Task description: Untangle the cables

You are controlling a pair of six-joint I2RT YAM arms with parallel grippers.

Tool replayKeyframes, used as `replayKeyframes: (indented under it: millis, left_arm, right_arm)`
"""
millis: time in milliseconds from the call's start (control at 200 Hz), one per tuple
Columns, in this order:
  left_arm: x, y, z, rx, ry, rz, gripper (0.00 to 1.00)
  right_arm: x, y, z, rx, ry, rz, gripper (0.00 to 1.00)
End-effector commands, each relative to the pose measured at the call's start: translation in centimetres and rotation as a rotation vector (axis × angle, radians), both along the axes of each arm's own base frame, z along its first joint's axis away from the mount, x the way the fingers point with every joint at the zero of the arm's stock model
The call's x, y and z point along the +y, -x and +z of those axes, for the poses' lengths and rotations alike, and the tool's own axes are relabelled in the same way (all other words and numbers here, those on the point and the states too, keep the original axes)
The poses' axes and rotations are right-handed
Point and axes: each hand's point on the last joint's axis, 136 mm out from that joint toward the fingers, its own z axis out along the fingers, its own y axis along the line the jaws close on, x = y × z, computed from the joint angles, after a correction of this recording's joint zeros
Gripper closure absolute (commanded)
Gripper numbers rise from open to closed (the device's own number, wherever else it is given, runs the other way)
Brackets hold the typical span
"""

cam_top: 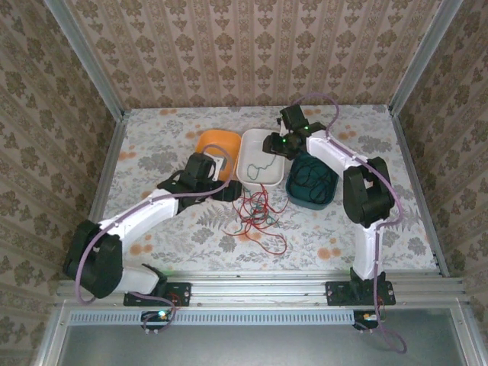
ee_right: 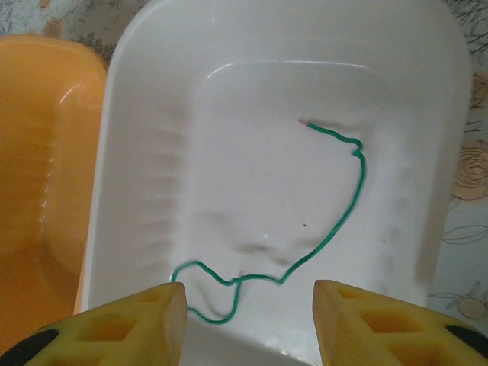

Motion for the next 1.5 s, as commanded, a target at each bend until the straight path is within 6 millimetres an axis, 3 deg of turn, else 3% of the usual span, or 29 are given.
replayKeyframes:
  millis: [0,115,235,355,475,670,1010,1315,1495]
  left_arm:
    - [-1.7,0.8,-0.1,0.038,0.028,-0.094,0.03]
    - [-3.6,2.1,-0.5,0.052,0.048,-0.205,0.04]
    - [-5.4,3.6,-0.8,0.063,0.072,-0.312,0.05]
    - [-6.8,4.4,-1.5,0.073,0.061,-0.366,0.06]
    - [-8.2,4.4,-2.0,0.08,0.067,-0.379,0.09]
    - [-9.4,3.6,-2.8,0.098,0.092,-0.356,0.13]
    - [-9.3,2.6,-5.9,0.153,0.007,-0.315,0.24]
    - [-9.1,3.8,-9.4,0.234,-0.075,-0.334,0.36]
    - [-8.5,4.4,-11.3,0.271,-0.131,-0.325,0.53]
  right_arm:
    - [-1.7,2.4,3.7,-0.063,0.053,0.014,0.51]
    - [-2.4,7.0,4.0,-0.051,0.051,0.056,0.52]
    - [-2.5,12.6,2.7,0.006,0.01,0.106,0.54]
    - [-1.3,17.7,0.9,0.083,-0.043,0.188,0.58]
    - [0.8,20.9,-1.6,0.159,-0.058,0.283,0.6]
    - [1.6,21.4,-5.0,0.234,-0.01,0.339,0.64]
    - [2.9,21.2,-8.4,0.32,-0.008,0.393,0.64]
    - [3.2,22.0,-10.2,0.35,0.023,0.433,0.64]
    - [2.9,23.0,-10.2,0.334,0.088,0.46,0.64]
